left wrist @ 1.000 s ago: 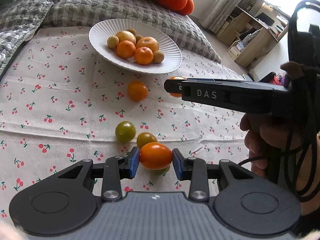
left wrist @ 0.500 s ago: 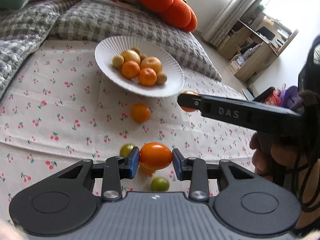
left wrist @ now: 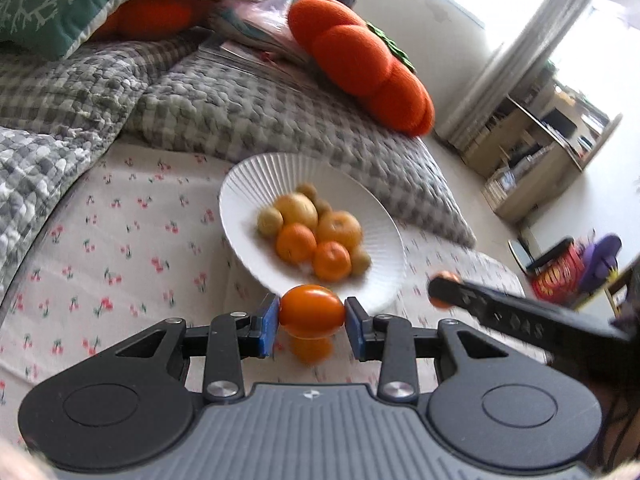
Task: Organize fruits
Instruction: 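Carry the orange tomato in the left gripper to the plate while the right carries its tomato, then lower and open the left gripper on the plate while the right lowers its tomato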
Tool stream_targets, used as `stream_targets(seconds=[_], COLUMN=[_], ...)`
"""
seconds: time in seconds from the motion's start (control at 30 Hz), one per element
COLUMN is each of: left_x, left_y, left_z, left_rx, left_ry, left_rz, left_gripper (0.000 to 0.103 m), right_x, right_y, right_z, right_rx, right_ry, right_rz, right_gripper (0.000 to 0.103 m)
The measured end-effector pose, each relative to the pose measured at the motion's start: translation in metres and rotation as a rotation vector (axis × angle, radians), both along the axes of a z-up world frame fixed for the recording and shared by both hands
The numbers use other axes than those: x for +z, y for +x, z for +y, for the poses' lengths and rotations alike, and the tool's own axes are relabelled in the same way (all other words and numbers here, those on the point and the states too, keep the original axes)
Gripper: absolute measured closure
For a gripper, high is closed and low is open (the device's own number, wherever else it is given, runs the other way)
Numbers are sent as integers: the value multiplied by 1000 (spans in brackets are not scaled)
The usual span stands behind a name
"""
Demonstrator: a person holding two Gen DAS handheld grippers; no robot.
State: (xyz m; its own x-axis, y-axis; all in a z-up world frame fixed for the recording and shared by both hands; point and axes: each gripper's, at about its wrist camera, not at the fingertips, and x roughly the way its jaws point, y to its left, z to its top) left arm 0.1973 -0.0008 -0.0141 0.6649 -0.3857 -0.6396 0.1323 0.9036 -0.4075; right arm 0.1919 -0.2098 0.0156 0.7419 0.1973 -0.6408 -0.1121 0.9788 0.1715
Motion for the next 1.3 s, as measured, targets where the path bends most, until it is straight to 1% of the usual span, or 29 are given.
stream_targets(seconds=[0.17, 0.3, 0.5, 0.67, 0.77, 0.9, 1.03, 1.17, 1.3], left_x=[-1, -4, -6, -15, -20, -27, -32, -38, -40], left_y=[34, 61, 101, 126, 135, 145, 154, 158, 160], left_z=[7, 8, 1, -3, -7, -12, -11, -17, -20], left_rx=[60, 90, 100, 101, 94, 86, 95, 84, 77], left_ry=[-21, -24, 20, 13, 9, 24, 0, 24, 29], left_rz=[-22, -22, -41, -27, -23, -19, -13, -21, -28], left_gripper=[70, 70, 70, 71, 70, 70, 71, 70, 70], right_x=[-4, -13, -20, -24, -30, -42, -45, -48, -51], right_y=[22, 45, 75, 94, 106, 118, 122, 126, 129], right_z=[-11, -20, -24, -14, -10, -4, -2, 5, 8], right_rx=[-16, -46, -65, -46, -45, -47, -44, -43, -42], right_ry=[31, 78, 86, 99, 148, 151, 166, 163, 160], right_rz=[3, 44, 69, 52, 41, 47, 32, 26, 25], right_gripper=[69, 69, 69, 69, 69, 69, 69, 69, 69])
